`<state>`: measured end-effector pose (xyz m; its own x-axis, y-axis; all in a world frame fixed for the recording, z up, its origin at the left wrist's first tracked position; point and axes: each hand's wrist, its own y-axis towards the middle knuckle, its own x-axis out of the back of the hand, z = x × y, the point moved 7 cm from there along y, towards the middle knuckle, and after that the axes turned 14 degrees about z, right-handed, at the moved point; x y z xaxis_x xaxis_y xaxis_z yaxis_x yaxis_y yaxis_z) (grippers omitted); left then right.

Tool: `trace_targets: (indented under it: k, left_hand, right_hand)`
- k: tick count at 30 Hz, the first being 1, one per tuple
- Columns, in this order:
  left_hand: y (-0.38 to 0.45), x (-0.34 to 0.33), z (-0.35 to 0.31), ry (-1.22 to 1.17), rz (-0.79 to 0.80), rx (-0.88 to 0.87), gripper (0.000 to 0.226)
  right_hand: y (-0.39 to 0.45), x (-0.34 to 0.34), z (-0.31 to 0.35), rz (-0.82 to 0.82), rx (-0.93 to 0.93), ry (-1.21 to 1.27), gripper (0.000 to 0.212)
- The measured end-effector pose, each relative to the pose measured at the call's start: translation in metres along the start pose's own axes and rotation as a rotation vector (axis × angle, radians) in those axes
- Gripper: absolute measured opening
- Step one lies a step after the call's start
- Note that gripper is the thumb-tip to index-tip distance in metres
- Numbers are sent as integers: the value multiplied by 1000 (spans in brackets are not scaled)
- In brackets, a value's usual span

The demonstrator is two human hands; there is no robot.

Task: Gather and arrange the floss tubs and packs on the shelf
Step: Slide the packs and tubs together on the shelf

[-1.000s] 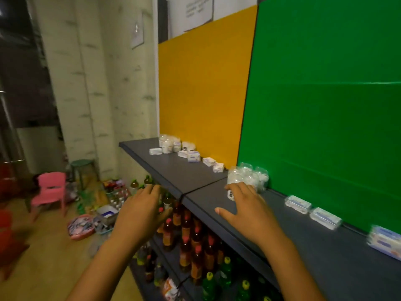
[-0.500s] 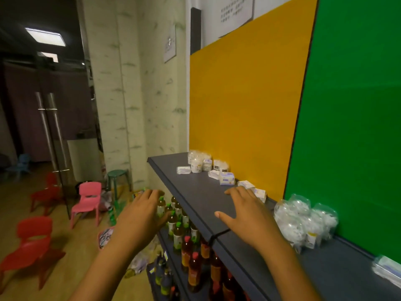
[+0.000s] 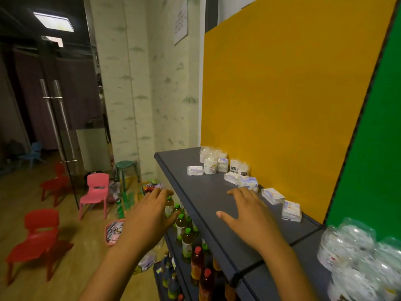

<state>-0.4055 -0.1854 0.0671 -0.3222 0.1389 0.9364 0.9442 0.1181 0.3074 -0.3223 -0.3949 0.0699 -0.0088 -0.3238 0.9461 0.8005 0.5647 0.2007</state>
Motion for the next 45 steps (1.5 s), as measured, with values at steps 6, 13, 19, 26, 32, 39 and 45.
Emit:
trace_targets:
  k: [6,13,19,26,32,39,45]
  left_hand:
    - [48,-15,53,-38,10,-32,52]
    - [128,-9,132,-42,23,-109,54]
    - [184,-28,170,-19,82,-183,53]
    - [231,-78,183,-101,190,-262,52]
    - [284,-105,184,-132,212,-270,50]
    - [338,-124,174,-136,202,-281,48]
    - [362,-166,148,-181,315,-317,52]
  right_hand:
    - [61,-22,12,21,-50,-37,61]
    - [141,-34,34,-48,-151,-74,61]
    - [192,-54,44,-51,-262,-106,62]
    - [226,-81,26,1,-370,-92,61]
    - [274,-80,-1,-15,-378,-128,59]
    - [313,-88,-35,-36,-391,-69,57]
    - [322,-99,-59,13,-430,-66,58]
